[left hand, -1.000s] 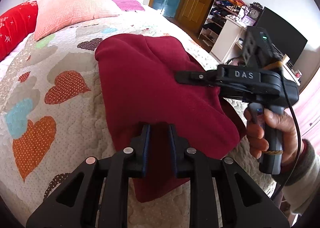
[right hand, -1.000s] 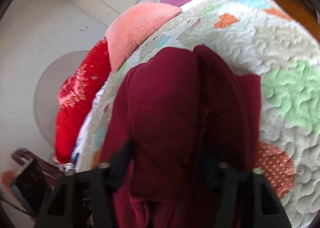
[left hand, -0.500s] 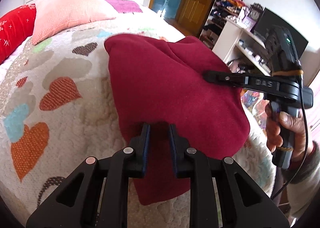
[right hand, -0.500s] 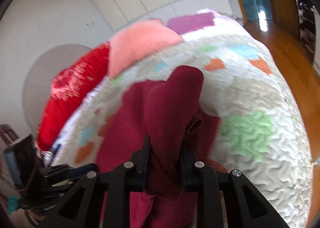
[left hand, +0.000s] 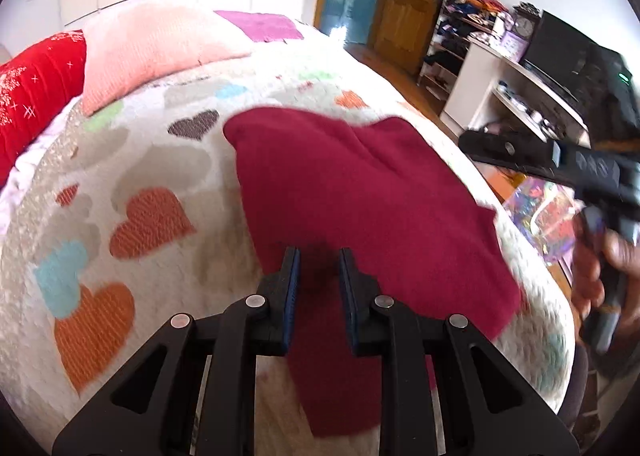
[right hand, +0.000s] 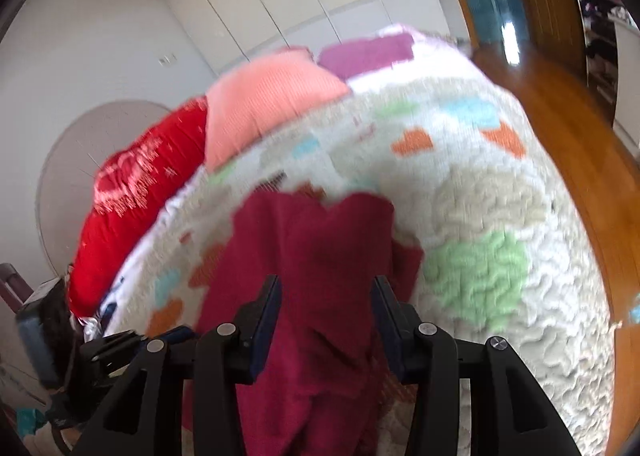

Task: Fold small clothes

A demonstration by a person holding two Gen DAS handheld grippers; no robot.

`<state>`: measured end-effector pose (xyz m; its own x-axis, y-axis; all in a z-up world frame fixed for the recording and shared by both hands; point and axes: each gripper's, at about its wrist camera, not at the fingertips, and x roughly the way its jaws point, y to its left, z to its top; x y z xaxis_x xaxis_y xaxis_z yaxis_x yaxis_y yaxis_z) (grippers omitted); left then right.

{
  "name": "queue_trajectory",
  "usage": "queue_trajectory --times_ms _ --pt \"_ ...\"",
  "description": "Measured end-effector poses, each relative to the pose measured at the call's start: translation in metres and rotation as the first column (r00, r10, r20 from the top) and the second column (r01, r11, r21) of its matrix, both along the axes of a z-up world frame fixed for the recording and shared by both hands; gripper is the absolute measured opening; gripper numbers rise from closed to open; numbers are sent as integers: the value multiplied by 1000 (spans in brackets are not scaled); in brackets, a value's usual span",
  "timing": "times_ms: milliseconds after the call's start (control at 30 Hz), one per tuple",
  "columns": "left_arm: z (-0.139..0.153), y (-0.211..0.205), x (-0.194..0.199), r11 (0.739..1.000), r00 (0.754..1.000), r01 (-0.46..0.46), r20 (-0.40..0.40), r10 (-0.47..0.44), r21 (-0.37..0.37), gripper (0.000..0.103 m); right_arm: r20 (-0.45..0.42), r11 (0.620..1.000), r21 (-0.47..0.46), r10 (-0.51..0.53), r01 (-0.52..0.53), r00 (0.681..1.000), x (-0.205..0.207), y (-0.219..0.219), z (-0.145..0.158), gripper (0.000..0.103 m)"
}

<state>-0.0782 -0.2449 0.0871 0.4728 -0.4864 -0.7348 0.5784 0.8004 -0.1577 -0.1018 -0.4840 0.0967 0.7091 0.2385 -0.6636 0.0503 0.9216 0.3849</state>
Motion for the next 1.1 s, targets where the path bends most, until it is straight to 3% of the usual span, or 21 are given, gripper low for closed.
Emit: queue_trajectory --times_ms 200,267,367,600,933,1100 --pt "-10 -20 31 998 999 -43 18 42 37 20 -25 986 -153 69 -72 997 31 33 -4 41" --pt "-14 -23 36 997 998 -55 38 53 51 31 -56 982 -170 67 -76 996 44 34 -16 40" --pt "-18 -26 42 997 998 -63 34 61 53 36 -99 975 -218 24 -46 995 56 27 -33 40" --pt "-24 -34 43 995 997 -65 50 61 82 38 -149 981 -190 2 -30 989 73 7 -61 40" --pt "-24 -30 39 994 996 -81 49 77 73 38 -55 979 -185 75 -84 996 10 34 -8 40" --pt "-25 -28 37 994 995 -87 54 83 67 40 -62 968 -200 141 -151 988 -17 57 -8 40"
